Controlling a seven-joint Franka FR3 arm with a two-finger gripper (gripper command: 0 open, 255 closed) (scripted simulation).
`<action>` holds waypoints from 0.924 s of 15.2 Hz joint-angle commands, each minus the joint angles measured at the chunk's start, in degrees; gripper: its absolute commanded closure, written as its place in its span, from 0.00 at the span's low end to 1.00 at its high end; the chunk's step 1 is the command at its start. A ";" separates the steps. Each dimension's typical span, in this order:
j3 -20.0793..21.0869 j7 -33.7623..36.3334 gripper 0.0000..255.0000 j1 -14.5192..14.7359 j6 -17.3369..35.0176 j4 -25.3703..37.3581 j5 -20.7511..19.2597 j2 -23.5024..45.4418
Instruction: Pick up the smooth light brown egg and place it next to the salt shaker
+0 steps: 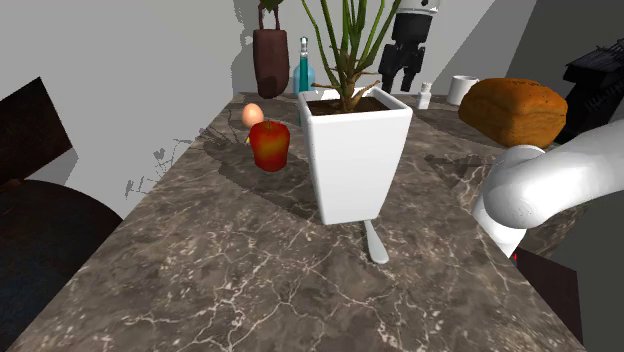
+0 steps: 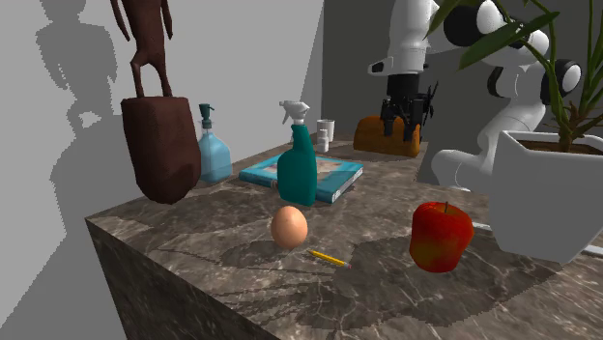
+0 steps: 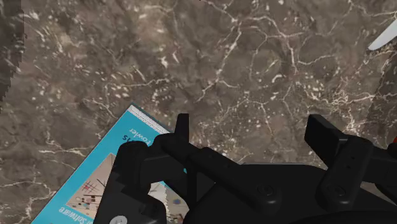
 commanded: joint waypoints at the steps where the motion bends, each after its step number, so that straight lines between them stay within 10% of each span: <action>1: 0.00 0.00 0.00 0.00 0.00 0.00 0.00 0.00; 14: 10.46 21.17 0.00 -0.75 19.75 5.01 8.28 18.07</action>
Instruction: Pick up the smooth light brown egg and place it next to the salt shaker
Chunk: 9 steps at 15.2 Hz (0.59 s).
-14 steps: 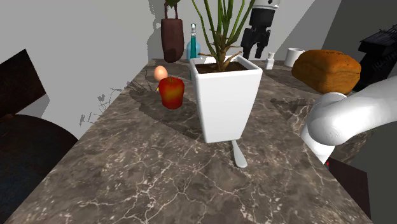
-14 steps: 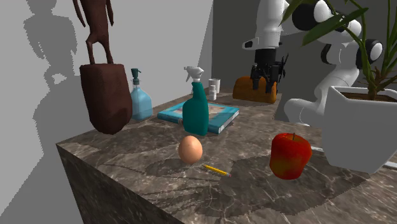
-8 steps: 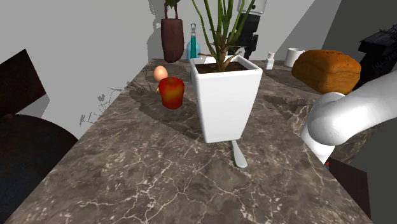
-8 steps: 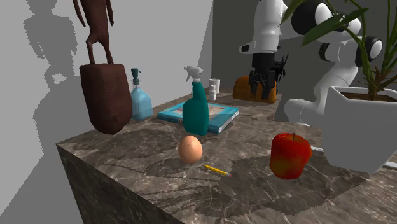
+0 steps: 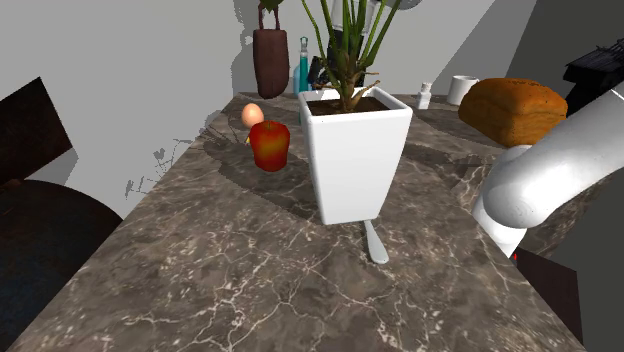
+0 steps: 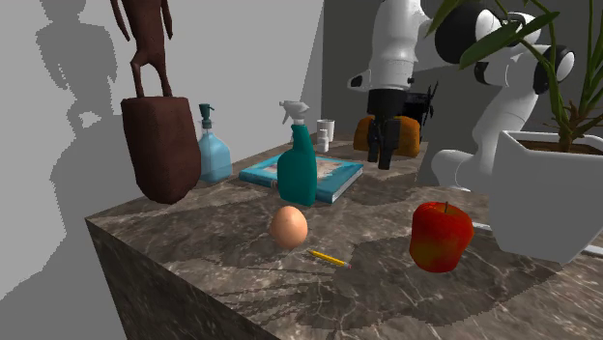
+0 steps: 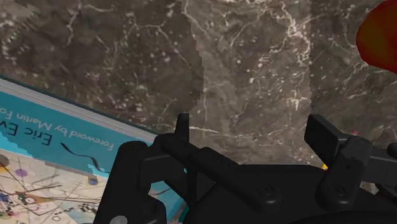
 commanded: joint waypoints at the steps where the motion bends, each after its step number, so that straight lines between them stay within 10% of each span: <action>1: 1.32 3.12 0.00 -0.26 3.13 1.08 0.59 2.98; 9: 5.95 15.97 0.00 -1.29 12.00 11.71 -0.48 17.94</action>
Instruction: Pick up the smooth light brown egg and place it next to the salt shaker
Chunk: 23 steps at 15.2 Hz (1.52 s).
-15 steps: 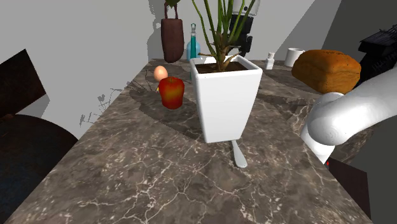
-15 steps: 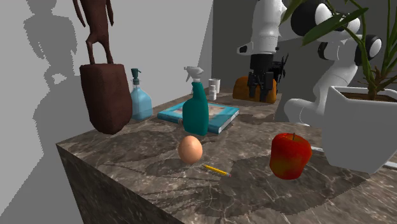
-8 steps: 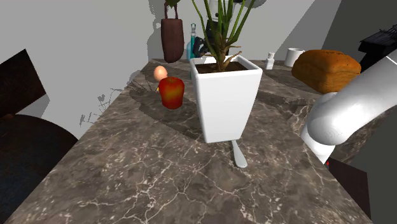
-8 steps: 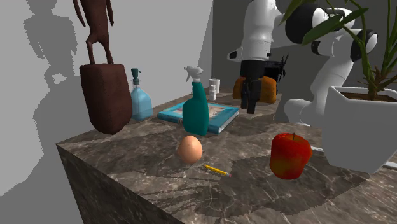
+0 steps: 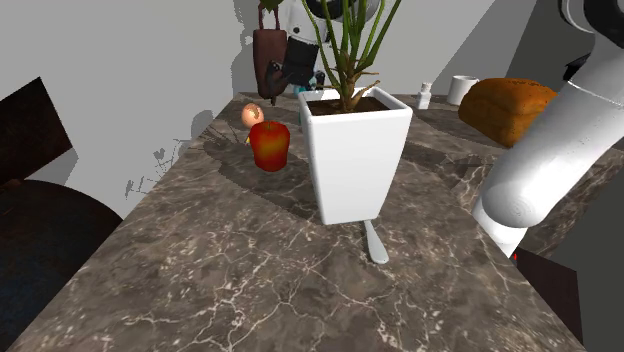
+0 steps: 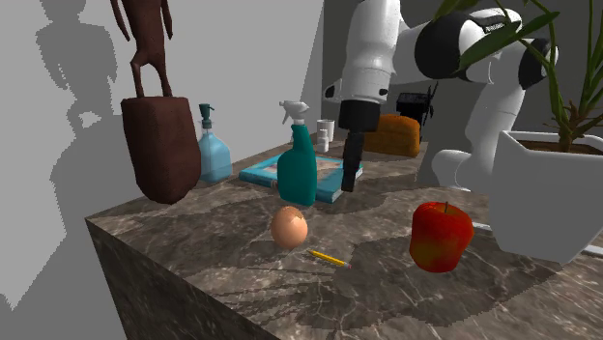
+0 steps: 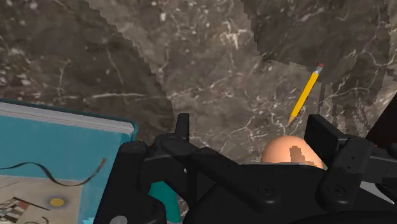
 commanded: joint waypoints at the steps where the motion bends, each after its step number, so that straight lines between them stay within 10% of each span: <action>1: 0.98 3.43 0.00 -0.22 2.21 3.36 -0.84 4.43; 8: 2.36 13.84 0.00 0.27 5.73 15.86 -5.07 17.30; 23: 2.53 14.33 0.00 0.78 10.61 13.67 -5.86 20.02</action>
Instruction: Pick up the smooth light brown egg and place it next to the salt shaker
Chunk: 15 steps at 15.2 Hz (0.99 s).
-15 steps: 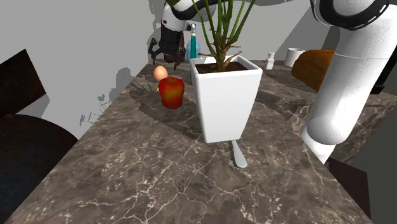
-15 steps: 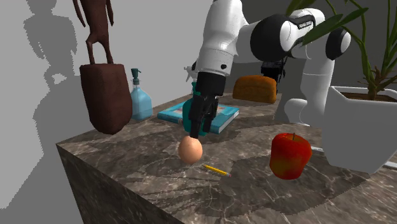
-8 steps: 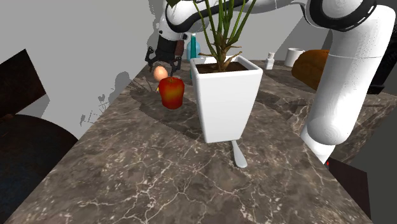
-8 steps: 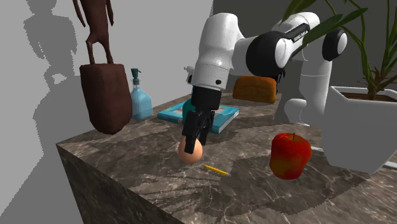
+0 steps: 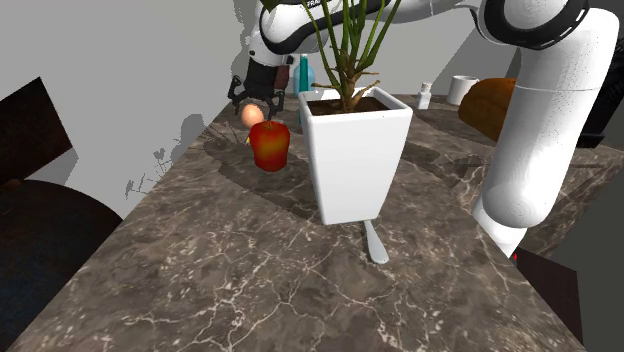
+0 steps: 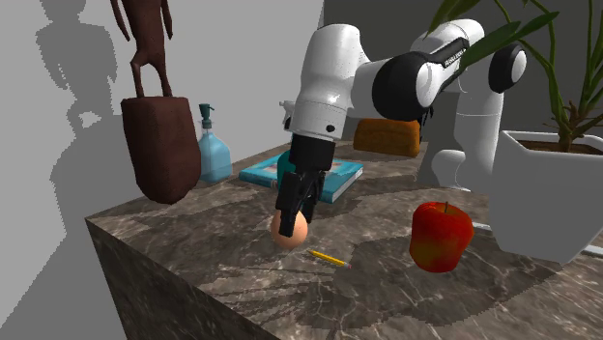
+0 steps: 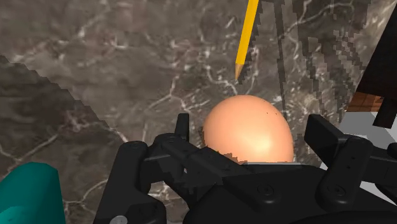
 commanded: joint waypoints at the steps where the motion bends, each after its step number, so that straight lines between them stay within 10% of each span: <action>1: 0.00 0.00 1.00 0.00 0.00 0.00 0.00 0.00; 15: -0.01 0.27 1.00 -0.02 -3.72 3.33 -0.05 -0.42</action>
